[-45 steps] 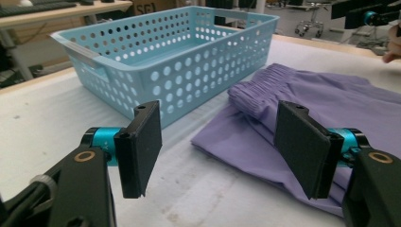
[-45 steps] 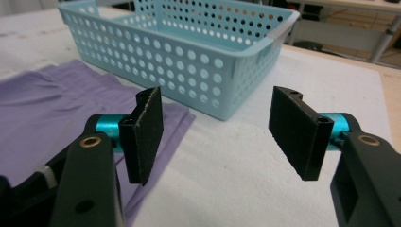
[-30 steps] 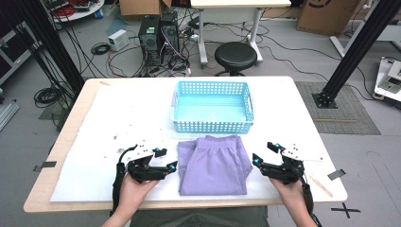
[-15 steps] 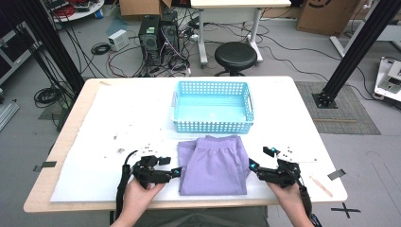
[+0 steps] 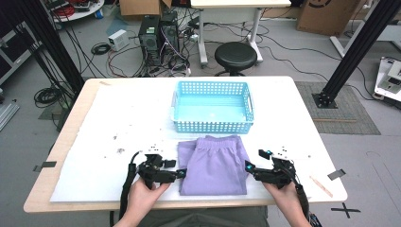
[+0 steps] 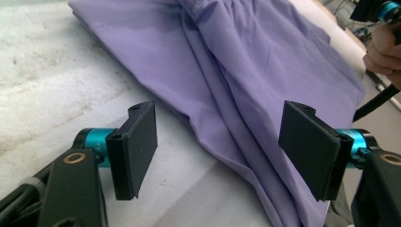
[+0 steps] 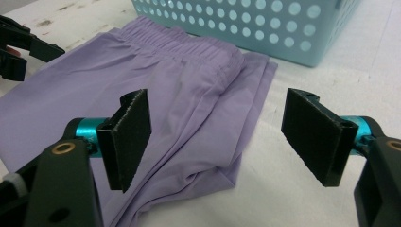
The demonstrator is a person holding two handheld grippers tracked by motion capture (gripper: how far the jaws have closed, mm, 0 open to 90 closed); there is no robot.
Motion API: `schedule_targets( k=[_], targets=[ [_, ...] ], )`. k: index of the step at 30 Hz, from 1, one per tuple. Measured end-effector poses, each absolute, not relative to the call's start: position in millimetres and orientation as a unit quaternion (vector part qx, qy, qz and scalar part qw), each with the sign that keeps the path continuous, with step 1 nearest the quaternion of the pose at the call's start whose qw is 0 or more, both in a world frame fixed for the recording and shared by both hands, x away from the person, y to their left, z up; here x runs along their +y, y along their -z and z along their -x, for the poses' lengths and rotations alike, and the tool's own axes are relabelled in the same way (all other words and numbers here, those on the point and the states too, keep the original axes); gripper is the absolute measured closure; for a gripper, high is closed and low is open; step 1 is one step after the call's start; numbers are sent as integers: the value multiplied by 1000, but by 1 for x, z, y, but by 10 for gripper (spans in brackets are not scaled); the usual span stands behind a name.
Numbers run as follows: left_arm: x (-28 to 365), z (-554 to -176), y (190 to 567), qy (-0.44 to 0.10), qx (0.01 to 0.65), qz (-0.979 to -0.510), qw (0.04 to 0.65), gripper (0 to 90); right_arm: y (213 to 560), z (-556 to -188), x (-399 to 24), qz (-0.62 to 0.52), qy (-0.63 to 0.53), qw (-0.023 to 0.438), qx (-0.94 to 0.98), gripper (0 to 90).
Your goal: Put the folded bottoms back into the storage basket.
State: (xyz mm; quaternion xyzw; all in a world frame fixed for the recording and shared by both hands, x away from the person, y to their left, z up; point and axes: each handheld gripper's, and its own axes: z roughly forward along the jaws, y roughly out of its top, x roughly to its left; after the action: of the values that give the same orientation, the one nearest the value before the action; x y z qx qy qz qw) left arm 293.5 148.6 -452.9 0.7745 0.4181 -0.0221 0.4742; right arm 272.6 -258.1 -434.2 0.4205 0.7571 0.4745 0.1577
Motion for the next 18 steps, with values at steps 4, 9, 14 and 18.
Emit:
schedule_targets(
  k=[4,9,14,18],
  targets=[
    [145,-293,453,24,422,-773,474,278,437,-277,-257,-434,-461,138,761,251],
    [136,-293,453,27,416,-776,474,276,440,-280,-256,-451,-450,111,762,251],
    [131,-294,453,31,414,-776,475,277,446,-284,-248,-462,-431,74,772,251],
    [129,-294,453,27,413,-777,474,277,449,-287,-242,-476,-408,68,776,251]
  ],
)
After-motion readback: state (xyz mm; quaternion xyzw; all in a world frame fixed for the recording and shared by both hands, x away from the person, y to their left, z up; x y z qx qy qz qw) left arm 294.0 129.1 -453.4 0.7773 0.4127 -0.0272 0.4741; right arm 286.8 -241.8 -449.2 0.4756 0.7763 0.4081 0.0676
